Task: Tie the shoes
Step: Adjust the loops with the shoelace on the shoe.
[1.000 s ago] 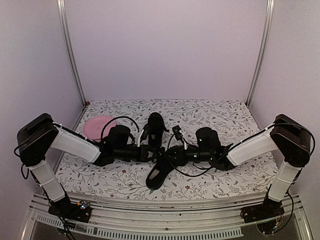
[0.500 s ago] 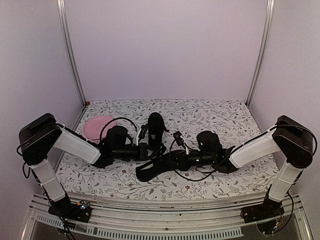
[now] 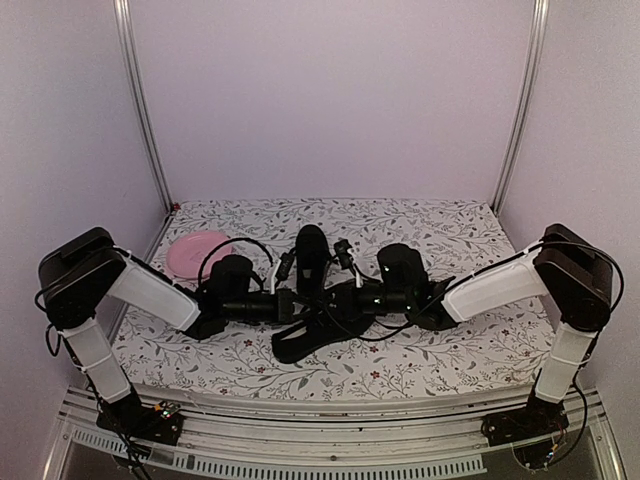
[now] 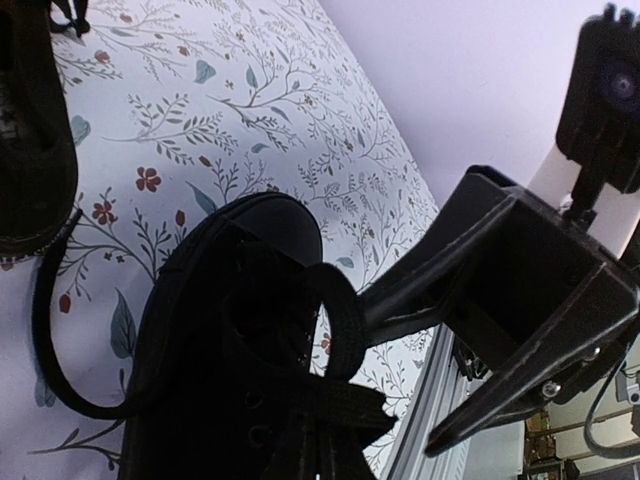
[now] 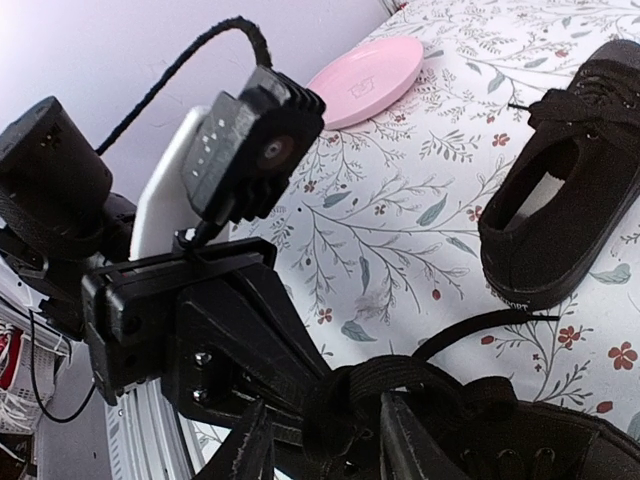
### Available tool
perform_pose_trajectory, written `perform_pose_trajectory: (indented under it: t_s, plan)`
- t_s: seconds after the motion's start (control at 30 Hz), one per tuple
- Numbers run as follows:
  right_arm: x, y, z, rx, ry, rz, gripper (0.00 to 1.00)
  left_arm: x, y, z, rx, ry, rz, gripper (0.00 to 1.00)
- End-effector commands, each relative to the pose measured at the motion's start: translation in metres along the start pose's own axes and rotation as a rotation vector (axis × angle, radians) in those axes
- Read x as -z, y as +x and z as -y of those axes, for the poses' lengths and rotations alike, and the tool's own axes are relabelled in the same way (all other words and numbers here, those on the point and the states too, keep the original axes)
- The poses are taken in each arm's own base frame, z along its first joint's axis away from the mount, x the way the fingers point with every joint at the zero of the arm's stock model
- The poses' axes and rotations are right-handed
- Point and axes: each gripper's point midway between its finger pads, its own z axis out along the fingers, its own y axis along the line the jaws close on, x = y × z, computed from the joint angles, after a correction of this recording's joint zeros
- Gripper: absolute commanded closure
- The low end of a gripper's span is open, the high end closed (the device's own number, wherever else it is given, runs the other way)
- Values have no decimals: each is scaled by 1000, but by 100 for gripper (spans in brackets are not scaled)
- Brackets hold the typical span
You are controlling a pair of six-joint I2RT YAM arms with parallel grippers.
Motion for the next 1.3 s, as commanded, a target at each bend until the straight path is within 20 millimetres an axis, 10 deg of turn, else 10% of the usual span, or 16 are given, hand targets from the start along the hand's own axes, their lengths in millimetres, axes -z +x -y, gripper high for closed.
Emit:
perform_pose_trajectory:
  t_s: [0.0,0.27,1.03,1.27]
  plan:
    - [-13,11,2,10,2,-47,63,1,-4,1,-14,22,12,100]
    - [-17,13,2,18,11,-50,97,1,-4,0,-15,20,13,100]
    - [16,73,-20,-99,-125,-196,98,1,-21,-16,68,-17,88,100]
    - [22,60,-16,-102,-79,-142,98,6,-14,-8,-9,24,27,100]
